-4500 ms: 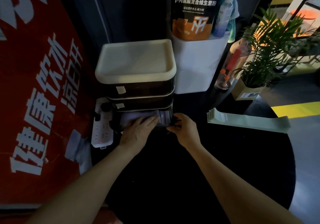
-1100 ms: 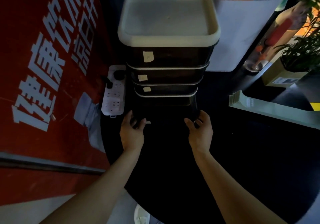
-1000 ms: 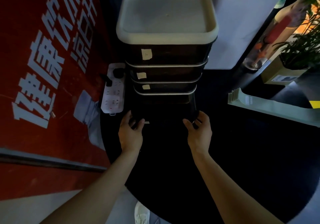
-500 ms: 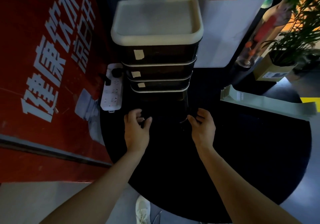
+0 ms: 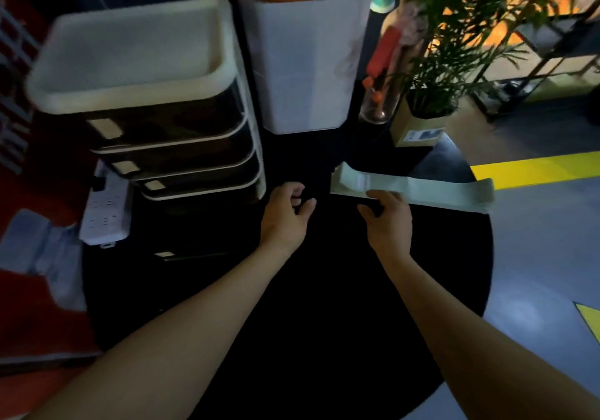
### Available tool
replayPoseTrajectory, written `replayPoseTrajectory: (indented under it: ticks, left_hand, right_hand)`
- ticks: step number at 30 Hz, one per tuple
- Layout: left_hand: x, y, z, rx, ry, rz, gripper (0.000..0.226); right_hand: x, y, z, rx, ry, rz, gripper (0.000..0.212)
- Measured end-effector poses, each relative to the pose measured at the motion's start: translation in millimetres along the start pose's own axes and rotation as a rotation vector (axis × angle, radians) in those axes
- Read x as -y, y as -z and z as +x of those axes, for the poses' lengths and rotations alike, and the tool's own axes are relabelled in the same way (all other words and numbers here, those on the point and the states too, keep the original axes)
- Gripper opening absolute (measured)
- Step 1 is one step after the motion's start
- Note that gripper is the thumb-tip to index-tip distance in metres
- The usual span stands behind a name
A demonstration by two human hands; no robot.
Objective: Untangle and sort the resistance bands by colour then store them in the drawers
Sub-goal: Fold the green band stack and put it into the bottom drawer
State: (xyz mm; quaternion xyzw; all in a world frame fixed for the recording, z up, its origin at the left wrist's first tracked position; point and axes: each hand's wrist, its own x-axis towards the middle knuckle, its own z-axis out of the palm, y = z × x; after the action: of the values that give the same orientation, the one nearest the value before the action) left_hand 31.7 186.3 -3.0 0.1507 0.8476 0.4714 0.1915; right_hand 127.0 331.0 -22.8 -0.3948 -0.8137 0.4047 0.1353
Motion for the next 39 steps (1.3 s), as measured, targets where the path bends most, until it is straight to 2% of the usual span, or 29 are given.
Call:
replayPoseTrajectory:
  ticks: [3,8,12,14,17,21,25,29,33,36,39]
  left_hand:
    - [-12,-23,23,0.061,0.121,0.01,0.037]
    - [-19,-57,62,0.046,0.343,-0.057,0.062]
    - [-17,-78,83,0.023,0.4,-0.081,0.081]
    - [-18,-85,90,0.061,0.426,-0.092,0.074]
    - [-19,-91,99,0.106,0.444,-0.128,0.038]
    - [-20,-92,108,0.139,0.5,-0.142,0.045]
    - [-29,-91,108,0.212,0.561,-0.206,0.03]
    - [-33,-93,111,0.232,0.526,-0.197,0.033]
    - [-35,-91,106,0.223,0.488,-0.24,0.011]
    - [-42,-86,99,0.231,0.426,-0.277,0.011]
    - [-48,-72,90,0.231,0.387,-0.298,0.023]
  right_hand:
    - [-18,13,20,0.006,0.011,-0.075,0.032]
    - [-42,28,53,-0.022,0.096,-0.244,0.03]
    - [-63,36,68,-0.019,0.129,-0.33,0.022]
    - [-67,37,69,-0.031,0.139,-0.375,0.02]
    - [-68,36,71,-0.046,0.133,-0.409,0.019]
    - [-69,36,73,-0.046,0.12,-0.401,0.017]
    - [-69,36,75,-0.063,0.109,-0.378,0.013]
    - [-69,37,73,-0.066,0.118,-0.375,0.014]
    - [-68,42,71,-0.014,0.121,-0.354,0.015]
    - [-62,43,68,0.006,0.11,-0.225,0.017]
    - [-47,37,60,0.045,0.087,-0.09,0.024]
